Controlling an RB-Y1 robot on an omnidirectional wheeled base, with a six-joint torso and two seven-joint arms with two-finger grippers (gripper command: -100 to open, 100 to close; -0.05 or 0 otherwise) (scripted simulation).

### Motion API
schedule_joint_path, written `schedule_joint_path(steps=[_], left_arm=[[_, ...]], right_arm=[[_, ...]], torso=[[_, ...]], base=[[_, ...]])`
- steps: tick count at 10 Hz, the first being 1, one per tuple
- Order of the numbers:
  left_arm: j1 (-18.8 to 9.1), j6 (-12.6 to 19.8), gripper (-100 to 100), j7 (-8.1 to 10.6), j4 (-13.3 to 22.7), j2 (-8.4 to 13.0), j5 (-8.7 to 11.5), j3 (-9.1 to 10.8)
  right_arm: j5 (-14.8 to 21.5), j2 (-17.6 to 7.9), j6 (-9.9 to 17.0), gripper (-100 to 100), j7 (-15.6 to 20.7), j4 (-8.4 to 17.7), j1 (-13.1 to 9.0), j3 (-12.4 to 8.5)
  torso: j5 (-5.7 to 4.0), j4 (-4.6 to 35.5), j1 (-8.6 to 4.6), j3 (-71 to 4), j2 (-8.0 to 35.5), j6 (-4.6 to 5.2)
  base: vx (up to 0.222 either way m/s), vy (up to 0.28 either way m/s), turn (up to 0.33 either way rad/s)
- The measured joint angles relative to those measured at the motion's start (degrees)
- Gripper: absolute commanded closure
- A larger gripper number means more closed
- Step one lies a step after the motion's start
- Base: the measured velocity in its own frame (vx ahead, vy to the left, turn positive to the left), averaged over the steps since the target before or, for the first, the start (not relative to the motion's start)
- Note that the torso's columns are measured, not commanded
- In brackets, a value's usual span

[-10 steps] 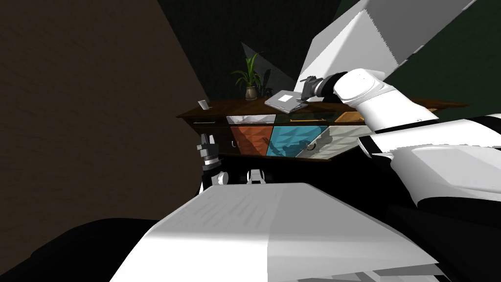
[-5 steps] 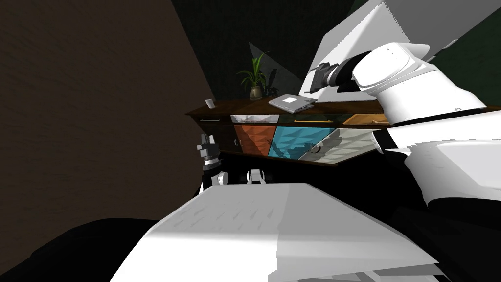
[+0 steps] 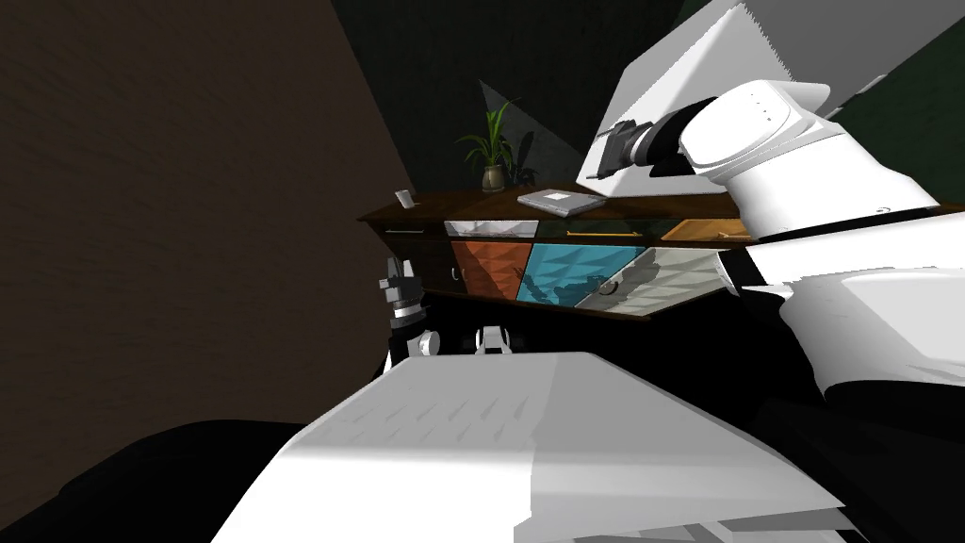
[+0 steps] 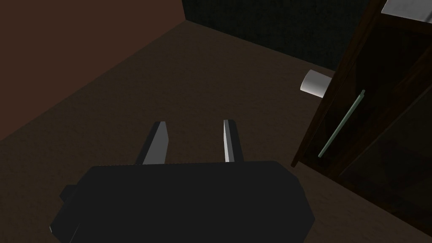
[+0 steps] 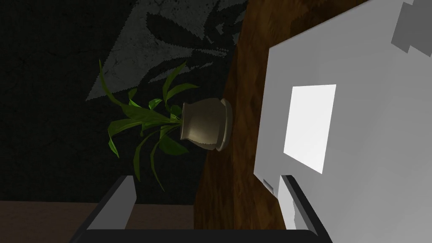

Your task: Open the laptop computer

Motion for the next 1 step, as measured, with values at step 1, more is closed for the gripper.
schedule_joint_path(steps=[1], left_arm=[[0.0,0.0,0,0.0,0.0,0.0,0.0,0.0]], right_arm=[[0.0,0.0,0.0,0,0.0,0.0,0.0,0.0]], torso=[[0.0,0.0,0.0,0.0,0.0,0.0]], base=[[0.0,0.0,0.0]])
